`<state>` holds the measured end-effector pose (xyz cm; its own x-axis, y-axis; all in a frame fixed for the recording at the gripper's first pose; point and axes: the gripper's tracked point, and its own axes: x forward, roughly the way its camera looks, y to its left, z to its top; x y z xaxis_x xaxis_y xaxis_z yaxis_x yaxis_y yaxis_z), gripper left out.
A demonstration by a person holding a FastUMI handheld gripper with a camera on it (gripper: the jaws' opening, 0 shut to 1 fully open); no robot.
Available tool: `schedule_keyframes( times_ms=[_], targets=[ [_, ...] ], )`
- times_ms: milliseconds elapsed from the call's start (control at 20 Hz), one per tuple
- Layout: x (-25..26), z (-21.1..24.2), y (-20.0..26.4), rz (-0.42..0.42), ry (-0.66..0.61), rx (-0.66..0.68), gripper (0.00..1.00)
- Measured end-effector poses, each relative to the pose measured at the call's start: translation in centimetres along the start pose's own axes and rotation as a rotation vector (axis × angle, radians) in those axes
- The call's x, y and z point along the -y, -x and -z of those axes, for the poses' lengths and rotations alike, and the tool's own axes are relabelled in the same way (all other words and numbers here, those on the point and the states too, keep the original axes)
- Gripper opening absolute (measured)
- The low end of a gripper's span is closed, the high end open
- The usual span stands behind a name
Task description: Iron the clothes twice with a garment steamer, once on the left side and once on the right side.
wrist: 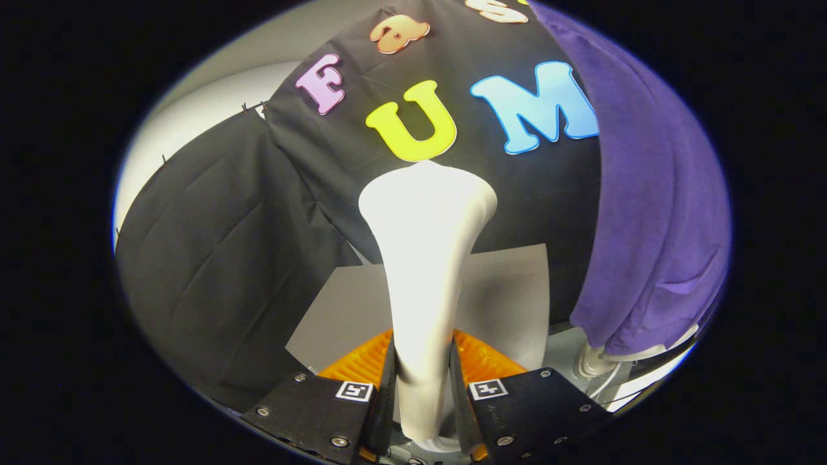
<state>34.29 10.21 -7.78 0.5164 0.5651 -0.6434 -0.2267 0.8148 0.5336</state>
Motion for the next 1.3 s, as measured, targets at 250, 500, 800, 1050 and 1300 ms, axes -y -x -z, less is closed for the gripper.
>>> schedule_keyframes(
  times_ms=[250,500,800,1050,1300],
  targets=[
    [0.2,3.7,5.6,0.018,-0.007,0.049,0.40],
    [-0.3,8.5,11.8,0.043,-0.003,0.103,0.40],
    [-0.4,13.6,18.2,0.085,-0.010,0.188,0.40],
    [0.0,17.6,21.8,0.113,-0.004,0.229,0.40],
    [0.8,19.1,24.7,0.152,-0.027,0.276,0.40]
  ],
)
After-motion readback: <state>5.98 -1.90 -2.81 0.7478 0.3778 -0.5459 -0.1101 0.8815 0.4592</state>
